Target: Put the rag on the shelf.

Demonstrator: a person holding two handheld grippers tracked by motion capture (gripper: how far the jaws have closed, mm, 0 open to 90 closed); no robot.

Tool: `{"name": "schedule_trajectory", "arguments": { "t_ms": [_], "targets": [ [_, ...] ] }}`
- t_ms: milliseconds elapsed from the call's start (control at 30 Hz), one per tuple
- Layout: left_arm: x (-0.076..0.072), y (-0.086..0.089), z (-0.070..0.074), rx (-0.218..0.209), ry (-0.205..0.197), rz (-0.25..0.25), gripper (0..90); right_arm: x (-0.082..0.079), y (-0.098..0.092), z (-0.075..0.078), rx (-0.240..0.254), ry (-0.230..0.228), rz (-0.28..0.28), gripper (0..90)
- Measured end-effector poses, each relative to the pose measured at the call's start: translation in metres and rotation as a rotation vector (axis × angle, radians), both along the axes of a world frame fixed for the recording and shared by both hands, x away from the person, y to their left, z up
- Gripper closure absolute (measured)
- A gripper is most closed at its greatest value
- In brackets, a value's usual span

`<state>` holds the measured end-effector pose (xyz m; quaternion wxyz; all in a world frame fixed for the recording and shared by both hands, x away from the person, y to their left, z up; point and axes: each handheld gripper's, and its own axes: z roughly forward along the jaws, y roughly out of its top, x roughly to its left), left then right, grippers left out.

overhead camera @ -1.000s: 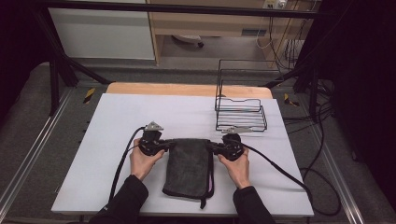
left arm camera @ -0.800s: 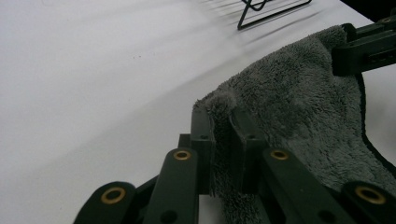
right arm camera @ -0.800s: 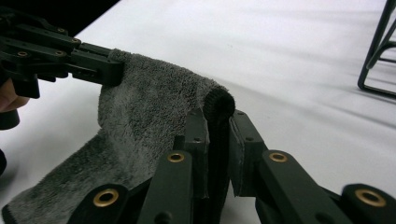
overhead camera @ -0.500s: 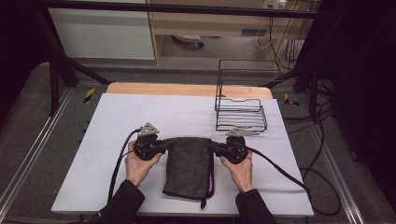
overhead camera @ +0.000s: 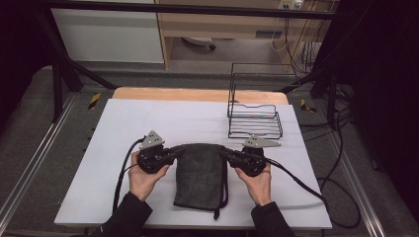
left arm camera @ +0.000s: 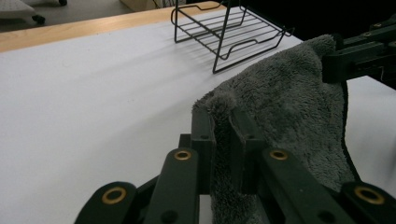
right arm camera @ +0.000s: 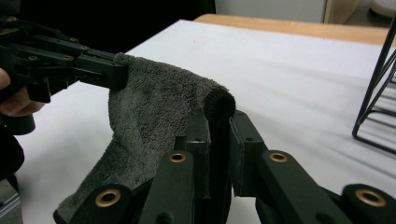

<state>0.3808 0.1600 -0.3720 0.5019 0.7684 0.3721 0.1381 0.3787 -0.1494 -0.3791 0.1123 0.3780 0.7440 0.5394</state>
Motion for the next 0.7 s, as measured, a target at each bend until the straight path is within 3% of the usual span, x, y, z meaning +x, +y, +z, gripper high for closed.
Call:
{"name": "schedule_trajectory", "arguments": {
  "t_ms": [233,700],
  "targets": [
    [-0.010,0.001,0.015,-0.025,-0.056,-0.002,81.1,-0.009,-0.003,0.015,0.028,-0.072,-0.002,80.7],
    [-0.022,-0.002,0.037,-0.079,-0.139,0.001,81.2,-0.020,-0.009,0.037,0.068,-0.165,-0.012,80.9]
  ]
}}
